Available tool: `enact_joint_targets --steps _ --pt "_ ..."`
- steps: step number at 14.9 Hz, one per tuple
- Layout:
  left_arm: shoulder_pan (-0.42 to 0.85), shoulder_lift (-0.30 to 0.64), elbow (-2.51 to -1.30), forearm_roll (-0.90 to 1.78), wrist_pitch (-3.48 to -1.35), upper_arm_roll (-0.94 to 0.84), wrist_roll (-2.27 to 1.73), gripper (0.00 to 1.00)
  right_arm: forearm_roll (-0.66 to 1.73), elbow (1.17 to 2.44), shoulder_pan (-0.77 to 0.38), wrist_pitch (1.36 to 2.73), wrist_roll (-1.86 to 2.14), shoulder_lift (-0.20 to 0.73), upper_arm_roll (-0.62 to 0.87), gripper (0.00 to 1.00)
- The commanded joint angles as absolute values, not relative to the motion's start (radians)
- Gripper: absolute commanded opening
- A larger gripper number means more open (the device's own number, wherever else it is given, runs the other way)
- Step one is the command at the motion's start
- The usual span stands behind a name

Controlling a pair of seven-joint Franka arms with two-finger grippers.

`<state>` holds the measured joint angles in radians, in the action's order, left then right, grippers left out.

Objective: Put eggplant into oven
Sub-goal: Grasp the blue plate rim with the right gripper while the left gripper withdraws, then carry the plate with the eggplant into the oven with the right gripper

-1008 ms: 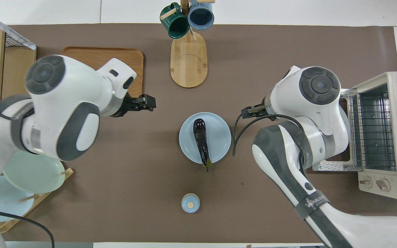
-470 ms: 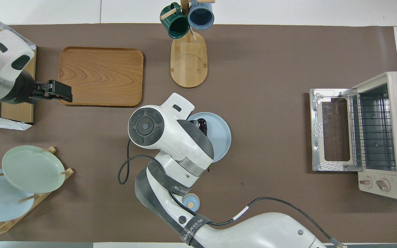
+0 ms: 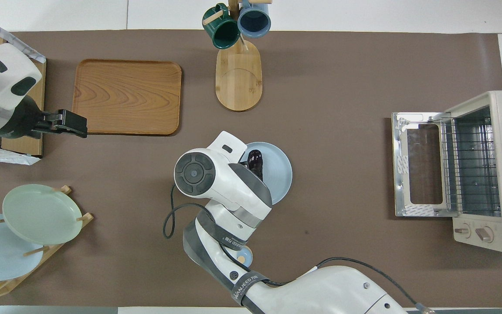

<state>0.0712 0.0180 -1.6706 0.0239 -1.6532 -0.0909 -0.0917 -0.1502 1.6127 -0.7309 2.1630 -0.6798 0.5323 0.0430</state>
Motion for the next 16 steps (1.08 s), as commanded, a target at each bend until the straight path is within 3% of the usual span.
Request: enact_joint_targets --steps 1,4,8,12,14,16 --pt "0.093 -0.034 -1.681 0.002 -1.576 -0.081 -0.084 1.00 -0.173 1.703 -0.726 2.200 -0.675 0.477 0.048 0.56" --pt "0.095 -0.051 -1.698 0.002 -1.555 -0.083 -0.087 1.00 -0.173 1.756 -0.729 2.267 -0.675 0.463 0.049 0.54" --pt "0.094 -0.064 -1.733 0.002 -1.594 -0.084 -0.091 1.00 -0.173 1.773 -0.729 2.276 -0.675 0.460 0.048 0.42" --pt "0.094 -0.055 -1.717 0.002 -1.615 -0.084 -0.084 1.00 -0.181 1.805 -0.739 2.306 -0.673 0.451 0.048 0.00" --pt "0.094 -0.049 -1.706 0.003 -1.624 -0.086 -0.089 1.00 -0.233 1.789 -0.742 2.266 -0.667 0.451 0.048 0.00" --pt "0.094 -0.052 -1.710 0.002 -1.626 -0.089 -0.089 1.00 -0.282 1.700 -0.730 2.139 -0.660 0.456 0.048 0.00"
